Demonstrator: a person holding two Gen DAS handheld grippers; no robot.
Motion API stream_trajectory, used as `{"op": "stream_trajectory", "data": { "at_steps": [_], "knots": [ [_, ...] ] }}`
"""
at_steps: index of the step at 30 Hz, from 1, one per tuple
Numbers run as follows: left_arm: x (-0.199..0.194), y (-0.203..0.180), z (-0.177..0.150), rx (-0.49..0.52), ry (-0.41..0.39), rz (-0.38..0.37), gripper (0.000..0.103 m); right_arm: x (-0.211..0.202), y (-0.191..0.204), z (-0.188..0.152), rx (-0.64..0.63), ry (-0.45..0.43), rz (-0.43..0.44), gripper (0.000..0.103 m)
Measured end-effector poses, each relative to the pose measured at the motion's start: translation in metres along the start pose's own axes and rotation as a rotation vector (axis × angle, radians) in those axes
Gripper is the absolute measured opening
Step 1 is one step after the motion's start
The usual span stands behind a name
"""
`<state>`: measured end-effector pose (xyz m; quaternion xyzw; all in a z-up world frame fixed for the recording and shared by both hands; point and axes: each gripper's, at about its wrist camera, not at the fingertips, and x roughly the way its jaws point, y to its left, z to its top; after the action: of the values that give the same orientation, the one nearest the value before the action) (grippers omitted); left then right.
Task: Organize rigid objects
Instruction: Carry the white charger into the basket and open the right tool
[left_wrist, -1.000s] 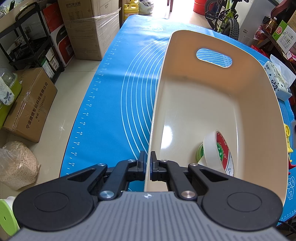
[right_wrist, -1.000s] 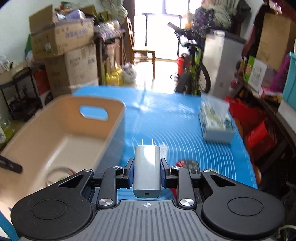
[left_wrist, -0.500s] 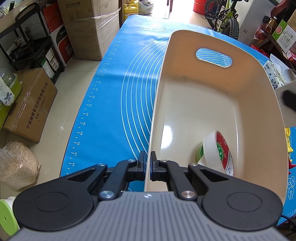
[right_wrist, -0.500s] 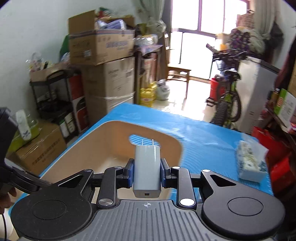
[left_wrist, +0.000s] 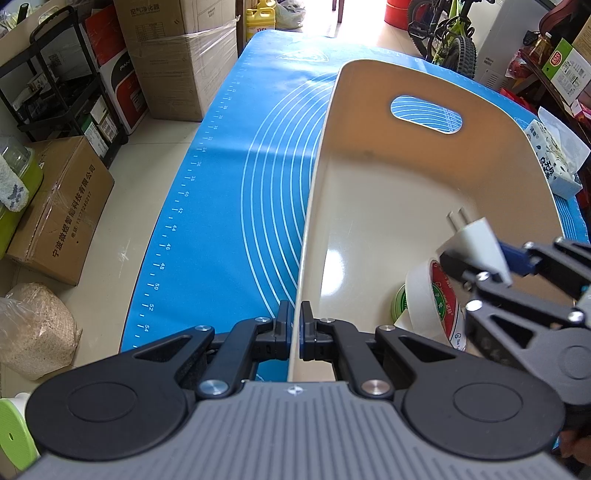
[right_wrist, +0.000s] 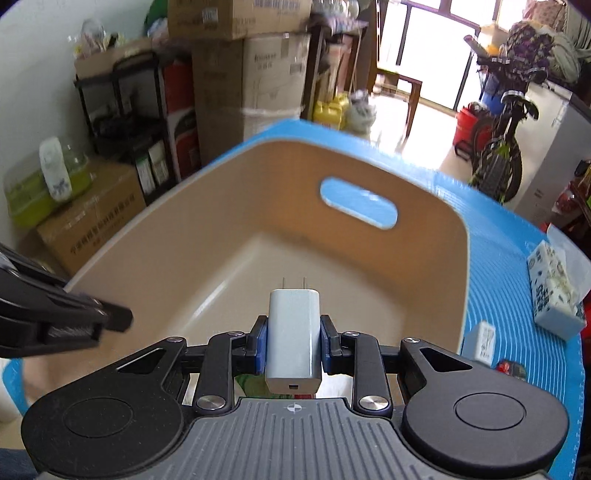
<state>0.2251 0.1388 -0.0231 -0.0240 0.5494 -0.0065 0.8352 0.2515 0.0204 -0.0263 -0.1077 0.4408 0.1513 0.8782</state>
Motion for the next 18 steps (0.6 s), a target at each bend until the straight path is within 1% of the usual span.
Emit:
{"op": "stream_trajectory", "data": {
  "at_steps": [3, 5, 7, 9, 10, 11, 13, 14, 15, 17, 18],
  "knots": [
    [0.000, 0.000, 0.000, 0.002, 0.000, 0.001, 0.005, 0.012, 0.000, -0.001, 0.010, 0.070, 0.004, 0.036],
    [0.000, 0.000, 0.000, 0.002, 0.000, 0.002, 0.005, 0.012, -0.001, -0.002, 0.002, 0.076, 0.010, 0.036],
    [0.000, -0.001, 0.001, 0.002, 0.000, 0.001, 0.005, 0.015, 0.001, -0.003, -0.020, 0.111, 0.027, 0.036],
    [0.000, -0.002, 0.001, 0.003, 0.000, 0.003, 0.005, 0.012, 0.003, -0.003, -0.025, 0.104, 0.034, 0.037],
    [0.000, -0.001, 0.001, 0.002, 0.001, 0.003, 0.005, 0.010, 0.002, -0.004, -0.021, 0.098, 0.036, 0.044],
    [0.000, -0.002, 0.001, 0.002, 0.001, 0.004, 0.005, 0.008, 0.001, -0.004, -0.012, 0.091, 0.040, 0.045],
    [0.000, -0.002, 0.001, 0.003, 0.001, 0.004, 0.005, 0.003, -0.003, -0.005, 0.012, 0.084, 0.048, 0.055],
    [0.000, -0.002, 0.001, 0.003, 0.001, 0.005, 0.005, -0.001, -0.006, -0.005, 0.023, 0.078, 0.049, 0.059],
    [0.000, -0.002, 0.001, 0.002, 0.000, 0.004, 0.005, -0.005, -0.009, -0.005, 0.032, 0.068, 0.051, 0.066],
    [0.000, -0.002, 0.001, 0.003, 0.000, 0.005, 0.005, -0.017, -0.015, -0.007, 0.042, 0.030, 0.089, 0.066],
    [0.000, -0.002, 0.001, 0.004, 0.001, 0.006, 0.005, -0.023, -0.020, -0.006, 0.052, 0.014, 0.090, 0.069]
  ]
}}
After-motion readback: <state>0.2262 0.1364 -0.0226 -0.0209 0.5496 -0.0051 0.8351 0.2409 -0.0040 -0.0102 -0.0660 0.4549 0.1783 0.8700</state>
